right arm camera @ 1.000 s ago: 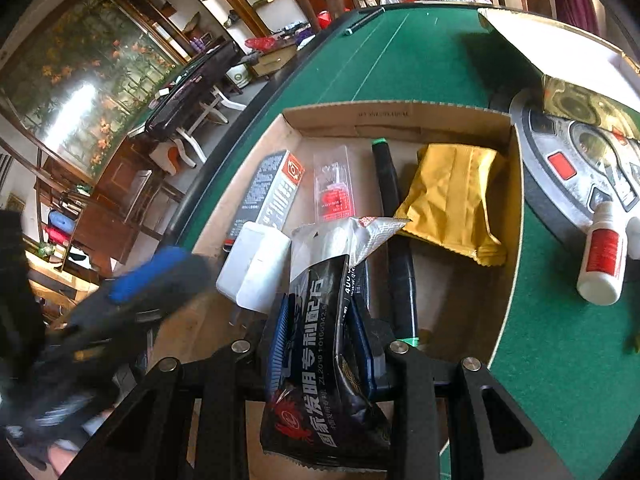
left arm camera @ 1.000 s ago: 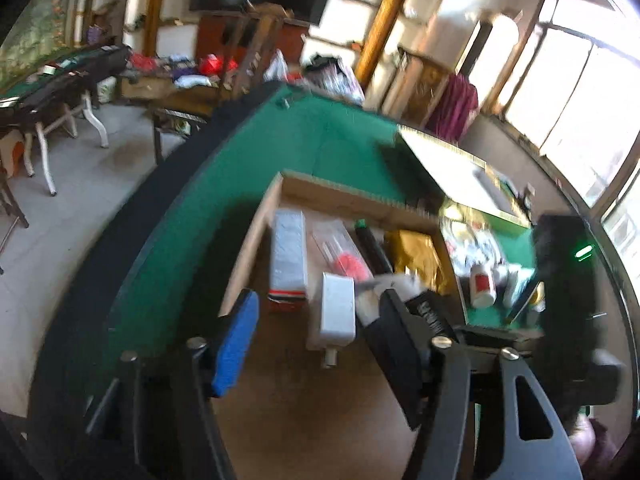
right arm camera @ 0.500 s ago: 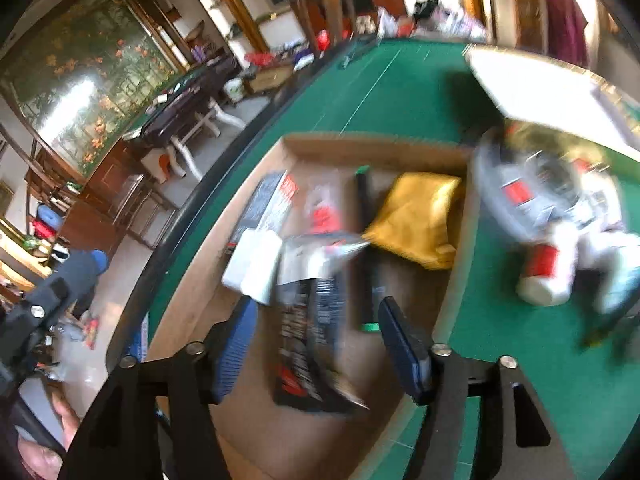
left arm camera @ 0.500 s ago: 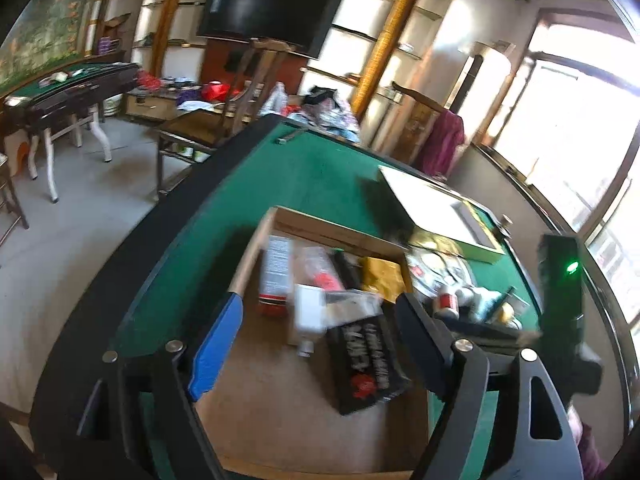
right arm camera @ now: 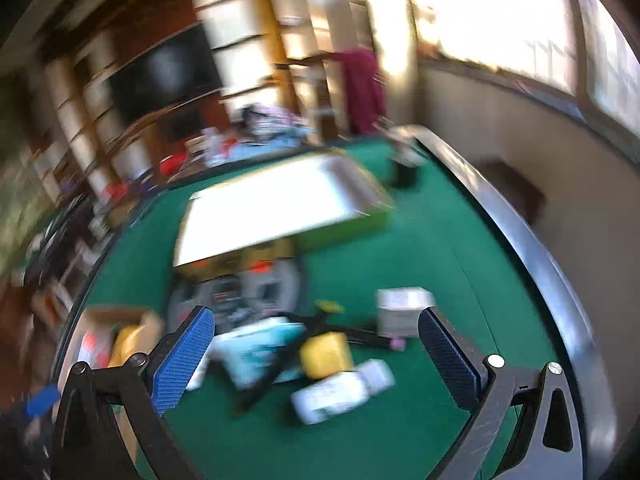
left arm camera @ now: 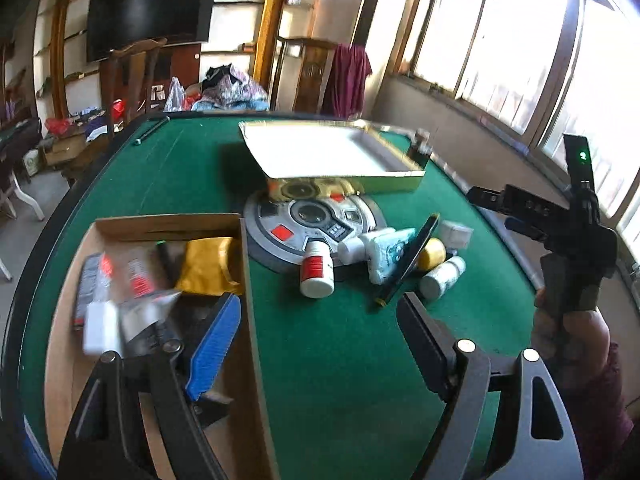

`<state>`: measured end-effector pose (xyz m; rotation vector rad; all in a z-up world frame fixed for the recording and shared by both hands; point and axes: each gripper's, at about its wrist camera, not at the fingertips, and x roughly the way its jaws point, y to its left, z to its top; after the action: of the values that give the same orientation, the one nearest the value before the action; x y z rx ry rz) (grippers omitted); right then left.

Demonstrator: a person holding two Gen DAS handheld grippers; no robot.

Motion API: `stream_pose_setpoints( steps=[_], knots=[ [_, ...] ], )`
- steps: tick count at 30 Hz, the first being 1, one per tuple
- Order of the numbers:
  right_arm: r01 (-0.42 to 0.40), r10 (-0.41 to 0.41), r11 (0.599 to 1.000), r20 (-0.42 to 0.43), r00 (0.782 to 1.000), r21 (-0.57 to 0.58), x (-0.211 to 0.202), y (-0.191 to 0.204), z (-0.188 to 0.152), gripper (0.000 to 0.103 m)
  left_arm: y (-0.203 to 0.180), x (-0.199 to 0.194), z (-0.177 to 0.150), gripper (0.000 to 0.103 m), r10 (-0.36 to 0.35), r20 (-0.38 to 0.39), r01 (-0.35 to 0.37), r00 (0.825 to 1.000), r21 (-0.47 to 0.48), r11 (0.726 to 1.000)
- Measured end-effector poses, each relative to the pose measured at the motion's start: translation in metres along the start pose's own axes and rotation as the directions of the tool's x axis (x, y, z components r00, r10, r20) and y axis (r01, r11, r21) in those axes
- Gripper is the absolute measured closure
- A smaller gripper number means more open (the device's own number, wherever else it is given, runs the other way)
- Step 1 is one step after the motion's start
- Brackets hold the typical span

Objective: Organize objects
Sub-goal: 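Grasp the white red-label pill bottle with the left tool while the right tool reaches for the green-label bottle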

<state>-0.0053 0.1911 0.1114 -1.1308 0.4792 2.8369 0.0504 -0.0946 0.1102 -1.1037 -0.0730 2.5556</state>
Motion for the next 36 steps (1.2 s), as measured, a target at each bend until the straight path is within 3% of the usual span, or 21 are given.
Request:
stream_pose_setpoints(
  steps=[2, 4, 8, 15, 18, 21, 29, 36],
  knots=[
    [-0.023, 0.026, 0.997, -0.039, 0.999, 0.078, 0.02, -0.025, -0.004, 0.0, -0.01, 0.024, 0.009, 0.023, 0.017, -0.034, -0.017, 0.999, 0.006, 1.0],
    [-0.035, 0.041, 0.992, -0.052, 0.998, 0.119, 0.034, -0.042, -0.008, 0.0, -0.016, 0.042, 0.014, 0.023, 0.083, -0.048, -0.081, 0.995, 0.034, 0.996],
    [-0.048, 0.059, 0.988, -0.069, 0.996, 0.149, 0.047, -0.053, -0.017, 0.0, -0.021, 0.086, 0.022, 0.023, 0.21, -0.093, -0.201, 0.973, 0.1, 0.975],
    [-0.092, 0.102, 0.982, -0.055, 0.993, 0.165, 0.044, -0.057, -0.017, 0.0, -0.014, 0.136, 0.023, 0.023, 0.259, -0.158, -0.247, 0.953, 0.09, 0.965],
    [-0.102, 0.113, 0.98, -0.055, 0.992, 0.169, 0.045, -0.059, -0.019, 0.0, -0.015, 0.15, 0.022, 0.035, 0.24, -0.188, -0.227, 0.952, 0.087, 0.97],
    [-0.105, 0.115, 0.98, -0.049, 0.992, 0.168, 0.045, -0.059, -0.019, 0.0, -0.019, 0.159, 0.021, 0.069, 0.224, -0.208, -0.209, 0.952, 0.093, 0.973],
    [-0.11, 0.121, 0.979, -0.058, 0.991, 0.17, 0.051, -0.061, -0.022, 0.0, -0.016, 0.137, 0.018, 0.07, 0.132, -0.168, -0.133, 0.977, 0.005, 0.991],
    [-0.083, 0.096, 0.987, -0.096, 0.991, 0.136, 0.06, -0.056, -0.027, 0.0, -0.015, 0.057, 0.011, 0.07, 0.02, -0.045, -0.022, 0.999, -0.052, 0.998]
  ],
)
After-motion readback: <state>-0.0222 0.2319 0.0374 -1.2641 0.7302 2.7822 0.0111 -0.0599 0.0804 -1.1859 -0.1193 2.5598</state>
